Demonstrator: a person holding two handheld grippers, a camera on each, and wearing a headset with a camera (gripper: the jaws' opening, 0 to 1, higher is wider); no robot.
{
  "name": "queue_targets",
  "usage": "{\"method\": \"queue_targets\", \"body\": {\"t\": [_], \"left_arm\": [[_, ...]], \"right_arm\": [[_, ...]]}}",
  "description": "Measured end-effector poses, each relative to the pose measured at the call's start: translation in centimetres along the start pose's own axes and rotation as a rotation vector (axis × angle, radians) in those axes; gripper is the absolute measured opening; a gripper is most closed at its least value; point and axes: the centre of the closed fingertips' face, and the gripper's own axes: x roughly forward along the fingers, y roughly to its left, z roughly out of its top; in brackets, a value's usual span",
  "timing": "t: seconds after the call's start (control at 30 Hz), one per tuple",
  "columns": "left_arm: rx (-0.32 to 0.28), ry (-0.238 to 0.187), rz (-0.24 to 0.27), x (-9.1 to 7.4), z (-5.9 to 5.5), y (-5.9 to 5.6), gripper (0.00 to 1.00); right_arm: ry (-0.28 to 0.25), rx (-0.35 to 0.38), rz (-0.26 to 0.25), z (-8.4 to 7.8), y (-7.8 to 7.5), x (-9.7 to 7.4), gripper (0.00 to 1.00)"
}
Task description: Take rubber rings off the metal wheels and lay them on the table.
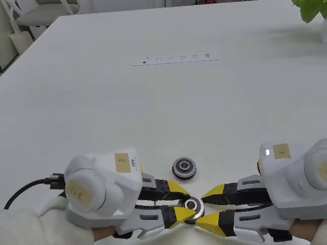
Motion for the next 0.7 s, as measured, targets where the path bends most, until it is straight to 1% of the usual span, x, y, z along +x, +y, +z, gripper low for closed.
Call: {"method": "queue_targets", "body": {"t": [0.03,0.07,0.13,0.2,0.23,0.37,0.47,0.6,0.7], "left_arm": [[0.007,-0.004,0.001,0.05,-0.01,-0.02,0.14],[0.015,0.001,-0.002,0.01,-0.16,-0.09,0.14],[0.017,-0.003,-0.002,0.00,-0.12,-0.10,0.14],[0.016,-0.005,-0.001,0.04,-0.01,-0.15,0.14],[0.017,-0.005,-0.002,0.06,0.01,-0.16,0.14],[0.020,-0.008,-0.003,0.12,0.14,-0.21,0.14],[0.034,-0.007,-0.001,0.13,0.14,-0.19,0.14],[0.023,-0.015,0.003,0.15,0.21,-0.15,0.14],[0.015,-0.025,0.004,0.20,0.32,-0.16,0.14]], "right_arm": [[-0.001,0.003,0.001,-0.02,0.02,0.02,0.20],[-0.002,0.004,0.002,-0.02,0.03,0.04,0.20],[-0.002,0.003,0.001,-0.06,0.01,0.07,0.20],[0.012,-0.011,-0.004,-0.23,-0.05,0.11,0.19],[0.010,-0.025,-0.006,-0.18,-0.07,0.16,0.19],[0.018,-0.041,-0.011,-0.28,-0.15,0.06,0.17],[0.022,-0.053,-0.014,-0.32,-0.14,-0.01,0.16],[0.024,-0.058,-0.016,-0.34,-0.12,-0.03,0.15],[0.031,-0.080,-0.021,-0.35,-0.04,-0.10,0.15]]}}
